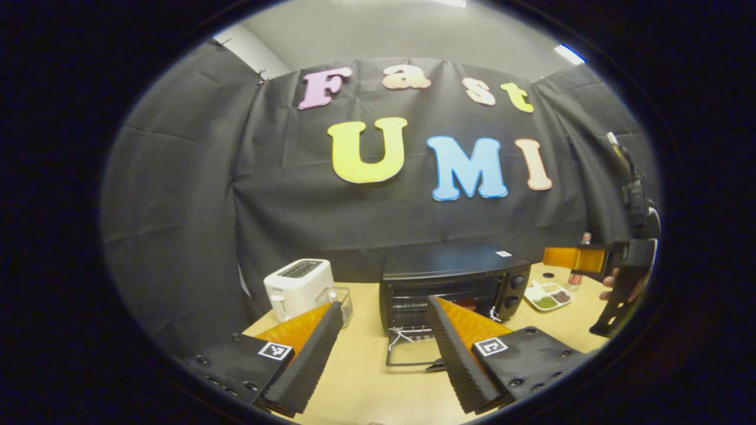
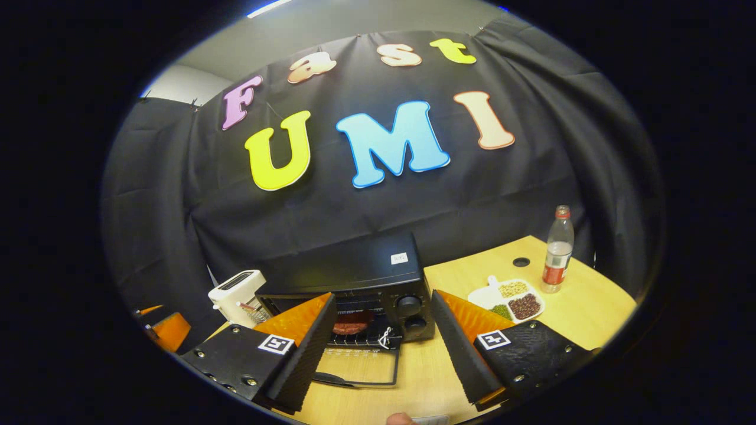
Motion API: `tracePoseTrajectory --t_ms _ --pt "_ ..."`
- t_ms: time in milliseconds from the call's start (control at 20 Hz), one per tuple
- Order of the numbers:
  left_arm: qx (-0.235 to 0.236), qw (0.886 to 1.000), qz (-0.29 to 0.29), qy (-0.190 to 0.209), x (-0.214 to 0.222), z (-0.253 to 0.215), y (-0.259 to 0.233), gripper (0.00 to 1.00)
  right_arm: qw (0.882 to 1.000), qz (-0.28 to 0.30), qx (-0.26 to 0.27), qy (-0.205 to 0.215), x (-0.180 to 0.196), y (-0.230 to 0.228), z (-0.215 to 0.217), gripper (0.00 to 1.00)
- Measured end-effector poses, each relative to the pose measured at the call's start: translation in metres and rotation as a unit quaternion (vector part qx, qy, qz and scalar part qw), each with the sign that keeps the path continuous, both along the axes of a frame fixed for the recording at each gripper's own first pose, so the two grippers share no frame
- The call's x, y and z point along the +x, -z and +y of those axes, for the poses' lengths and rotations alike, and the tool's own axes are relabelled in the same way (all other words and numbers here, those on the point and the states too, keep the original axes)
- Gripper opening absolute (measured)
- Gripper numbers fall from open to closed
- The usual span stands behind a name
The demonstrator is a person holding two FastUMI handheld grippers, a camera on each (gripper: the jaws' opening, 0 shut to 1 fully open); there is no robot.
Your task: Open the electric oven with the left hand, put the food in, and close the electric oven.
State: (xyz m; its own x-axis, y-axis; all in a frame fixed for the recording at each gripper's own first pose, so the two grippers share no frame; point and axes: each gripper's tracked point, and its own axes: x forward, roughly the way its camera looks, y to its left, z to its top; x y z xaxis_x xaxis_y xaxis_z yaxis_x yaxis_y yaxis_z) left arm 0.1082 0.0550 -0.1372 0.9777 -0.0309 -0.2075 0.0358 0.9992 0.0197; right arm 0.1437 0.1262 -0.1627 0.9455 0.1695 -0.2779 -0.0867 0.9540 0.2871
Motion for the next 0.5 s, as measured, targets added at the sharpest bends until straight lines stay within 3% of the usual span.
tracePoseTrajectory --t_ms 50,300,400,500 --pt "-0.003 1.0 0.01 0.005 0.0 -0.008 0.008 0.9 1.0 -0.007 -0.005 0.004 -0.007 -0.006 -0.006 0.97" --pt "-0.022 0.997 0.063 0.045 0.001 -0.052 0.057 0.9 0.999 -0.031 -0.029 0.021 -0.03 -0.026 -0.031 0.97" --pt "-0.032 0.994 0.089 0.056 0.001 -0.066 0.077 1.0 0.999 -0.027 -0.034 0.022 -0.038 -0.028 -0.04 0.97" --pt "-0.043 0.99 0.119 0.063 0.001 -0.077 0.097 1.0 0.998 -0.031 -0.041 0.031 -0.043 -0.035 -0.053 0.97"
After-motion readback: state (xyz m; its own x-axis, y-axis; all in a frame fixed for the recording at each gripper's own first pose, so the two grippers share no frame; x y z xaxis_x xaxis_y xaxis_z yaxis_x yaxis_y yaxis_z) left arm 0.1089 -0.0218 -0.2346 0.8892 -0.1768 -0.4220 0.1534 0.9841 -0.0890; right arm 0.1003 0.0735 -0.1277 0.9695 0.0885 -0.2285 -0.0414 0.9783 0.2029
